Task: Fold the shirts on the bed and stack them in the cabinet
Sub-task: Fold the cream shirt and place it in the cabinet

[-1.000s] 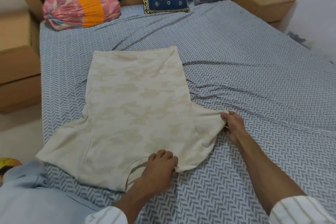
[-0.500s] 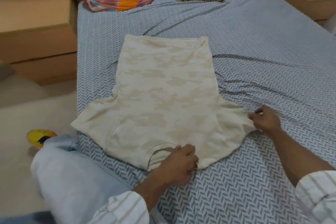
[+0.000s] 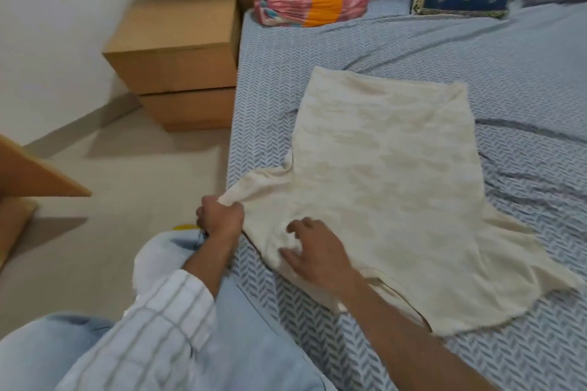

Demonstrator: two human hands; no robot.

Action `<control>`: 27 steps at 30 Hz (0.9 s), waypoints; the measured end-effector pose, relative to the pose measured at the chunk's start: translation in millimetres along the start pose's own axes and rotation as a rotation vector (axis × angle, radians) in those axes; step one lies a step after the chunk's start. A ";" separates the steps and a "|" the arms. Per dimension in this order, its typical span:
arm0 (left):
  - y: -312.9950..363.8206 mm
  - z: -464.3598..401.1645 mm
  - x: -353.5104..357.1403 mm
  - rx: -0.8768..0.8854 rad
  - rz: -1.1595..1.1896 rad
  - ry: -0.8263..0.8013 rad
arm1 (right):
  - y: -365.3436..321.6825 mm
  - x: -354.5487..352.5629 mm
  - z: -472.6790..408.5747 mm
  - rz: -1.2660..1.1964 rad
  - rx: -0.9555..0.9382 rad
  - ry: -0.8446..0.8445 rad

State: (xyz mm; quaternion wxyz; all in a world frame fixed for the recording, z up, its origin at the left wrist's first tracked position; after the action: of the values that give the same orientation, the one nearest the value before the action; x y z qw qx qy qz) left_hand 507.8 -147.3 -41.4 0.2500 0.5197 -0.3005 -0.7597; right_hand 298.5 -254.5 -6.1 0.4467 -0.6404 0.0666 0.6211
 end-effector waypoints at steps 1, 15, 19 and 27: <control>-11.6 -12.7 0.0 -0.103 0.053 -0.021 | -17.5 12.9 -7.5 0.058 -0.016 -0.054; 112.3 29.4 19.8 0.606 0.110 -0.181 | 11.1 21.3 -32.5 -0.817 0.329 -0.164; 151.5 119.3 85.7 0.911 -0.052 -0.501 | 88.9 -12.7 -29.9 -1.652 0.735 -0.054; 120.0 226.2 140.8 1.429 -0.376 -0.761 | 176.1 -36.9 -17.5 -1.182 0.869 -0.127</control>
State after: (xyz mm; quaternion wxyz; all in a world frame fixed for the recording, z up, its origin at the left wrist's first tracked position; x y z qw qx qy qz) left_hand 256.1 -283.5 17.7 -0.3900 0.3024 -0.6828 -0.5387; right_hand 190.5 -387.6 -63.7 0.9235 -0.2974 -0.0754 0.2301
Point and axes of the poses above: each hand's wrist, its own z-axis away from the middle knuckle, its own x-axis out of the palm, y = z × x, the point moved 10 cm from there along -z, towards the middle knuckle, and after that the axes turned 7 degrees about x, right-handed, at the moved point
